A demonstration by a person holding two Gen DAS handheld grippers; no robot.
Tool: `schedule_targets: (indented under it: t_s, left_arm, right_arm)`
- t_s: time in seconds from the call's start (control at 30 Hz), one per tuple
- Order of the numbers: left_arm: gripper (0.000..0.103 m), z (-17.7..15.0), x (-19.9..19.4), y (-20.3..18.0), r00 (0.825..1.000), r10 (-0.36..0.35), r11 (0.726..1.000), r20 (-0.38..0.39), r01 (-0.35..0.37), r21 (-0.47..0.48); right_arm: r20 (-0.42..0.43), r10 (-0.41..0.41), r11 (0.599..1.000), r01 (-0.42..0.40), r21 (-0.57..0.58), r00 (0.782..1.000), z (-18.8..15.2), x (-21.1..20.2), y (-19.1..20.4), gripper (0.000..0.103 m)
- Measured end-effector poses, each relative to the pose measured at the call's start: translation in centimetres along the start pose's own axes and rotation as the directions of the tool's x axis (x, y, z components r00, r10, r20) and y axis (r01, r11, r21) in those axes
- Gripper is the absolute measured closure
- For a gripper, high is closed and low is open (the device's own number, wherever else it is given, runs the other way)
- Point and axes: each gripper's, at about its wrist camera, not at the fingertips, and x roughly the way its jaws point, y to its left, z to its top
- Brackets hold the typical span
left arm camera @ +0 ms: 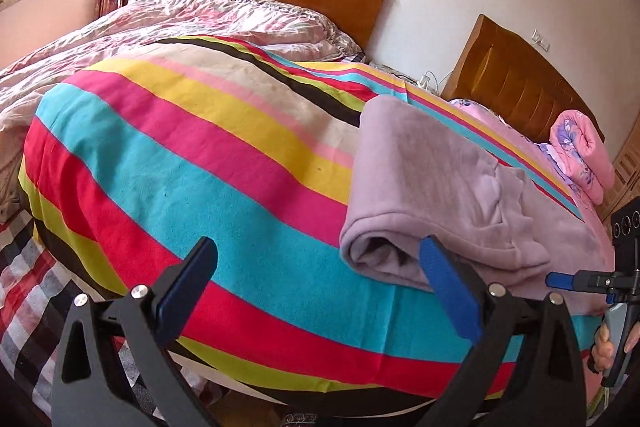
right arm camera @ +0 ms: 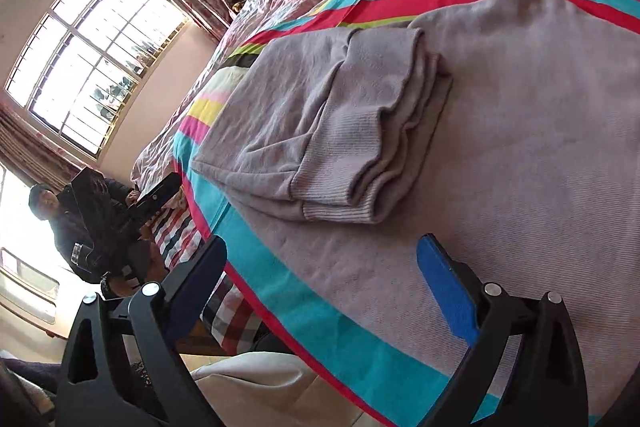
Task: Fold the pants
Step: 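Lift the open left gripper away from the folded pants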
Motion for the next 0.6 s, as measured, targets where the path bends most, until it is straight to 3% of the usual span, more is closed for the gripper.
schedule_targets:
  t_s: [0.1,0.2,0.3,0.37,0.4,0.43,0.5,0.6]
  left_arm:
    - [0.002,-0.4,0.3,-0.1,1.000,-0.006,1.000,0.010,0.006,0.016]
    - [0.002,-0.6,0.5,0.0,1.000,-0.018,0.999,0.012,0.017,0.027]
    - [0.002,-1.2,0.6,0.1,1.000,-0.017,0.998,-0.003,0.017,0.059]
    - [0.002,-1.6,0.6,0.0,1.000,-0.002,0.996,-0.014,0.003,0.089]
    - [0.002,-1.8,0.7,-0.1,1.000,-0.003,0.995,-0.022,0.005,0.102]
    - [0.002,-2.0,0.7,-0.1,1.000,-0.003,0.994,-0.029,0.006,0.112]
    - [0.002,-2.2,0.9,-0.2,0.999,-0.003,0.993,-0.036,0.007,0.118]
    - [0.002,-1.8,1.2,-0.4,0.999,-0.027,0.994,-0.034,0.031,0.107]
  right_arm:
    - [-0.026,-0.012,1.000,0.012,-0.004,1.000,0.9,1.9,1.2,0.012]
    - [0.020,0.015,0.992,-0.017,0.123,1.000,2.8,2.4,0.0,0.015]
    - [0.029,0.031,0.982,-0.036,0.187,0.999,3.9,3.1,-0.6,0.031]
    - [0.008,0.053,0.979,-0.054,0.195,0.999,3.9,3.9,-0.1,0.057]
    - [-0.008,0.073,0.976,-0.069,0.207,0.997,3.7,4.4,0.0,0.060]
    - [-0.007,0.060,0.977,-0.058,0.204,0.998,3.5,4.7,0.1,0.071]
    - [0.046,0.061,0.978,-0.069,0.195,0.997,3.7,4.3,0.1,0.078]
    - [0.111,0.055,0.981,-0.074,0.178,0.992,5.2,3.0,0.3,0.081]
